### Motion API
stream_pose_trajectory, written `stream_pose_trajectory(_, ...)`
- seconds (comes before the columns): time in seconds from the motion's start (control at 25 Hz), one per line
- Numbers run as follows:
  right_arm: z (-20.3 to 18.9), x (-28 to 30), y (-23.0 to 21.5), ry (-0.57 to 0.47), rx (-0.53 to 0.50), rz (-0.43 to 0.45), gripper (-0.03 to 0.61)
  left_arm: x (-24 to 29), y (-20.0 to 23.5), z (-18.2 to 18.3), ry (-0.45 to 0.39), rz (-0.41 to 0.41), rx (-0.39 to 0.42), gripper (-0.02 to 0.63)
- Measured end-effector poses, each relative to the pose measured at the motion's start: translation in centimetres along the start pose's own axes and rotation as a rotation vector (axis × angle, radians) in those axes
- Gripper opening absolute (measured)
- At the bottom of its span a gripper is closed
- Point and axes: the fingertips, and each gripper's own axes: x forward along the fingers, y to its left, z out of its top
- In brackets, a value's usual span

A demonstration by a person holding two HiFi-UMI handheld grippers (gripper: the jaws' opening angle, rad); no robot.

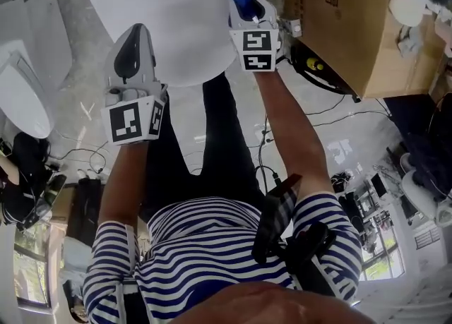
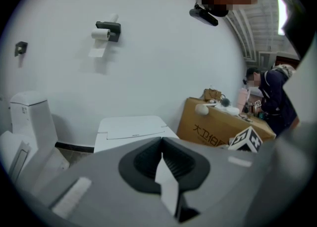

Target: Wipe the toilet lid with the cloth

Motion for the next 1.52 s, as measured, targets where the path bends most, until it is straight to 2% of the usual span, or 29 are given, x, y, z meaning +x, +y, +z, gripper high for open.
stream_pose_trajectory(0.2, -1.9, 1.6, 1.0, 0.027, 0.0, 0.008, 0.115, 0.0, 0.8, -1.6, 0.022, 0.006, -0.003, 0.002)
stream_pose_trajectory(0.6, -1.4, 2.2, 2.9, 0.029, 0.008, 0.014, 0.115, -0.7, 2.6, -1.9, 0.02, 0.018, -0.018, 0.002)
stream_pose_trajectory(0.92, -0.1, 3.3, 11.1, 0.028, -0.05, 0.127, 0.115, -2.5, 6.2, -1.5, -0.003, 0.057, -0.034, 0.002)
stream_pose_trajectory(1.52, 2.6, 5.7, 27.7, 0.012, -0.143, 0.314, 0.115, -7.2, 15.9, -3.2, -0.012, 0.142, -0.091, 0.002)
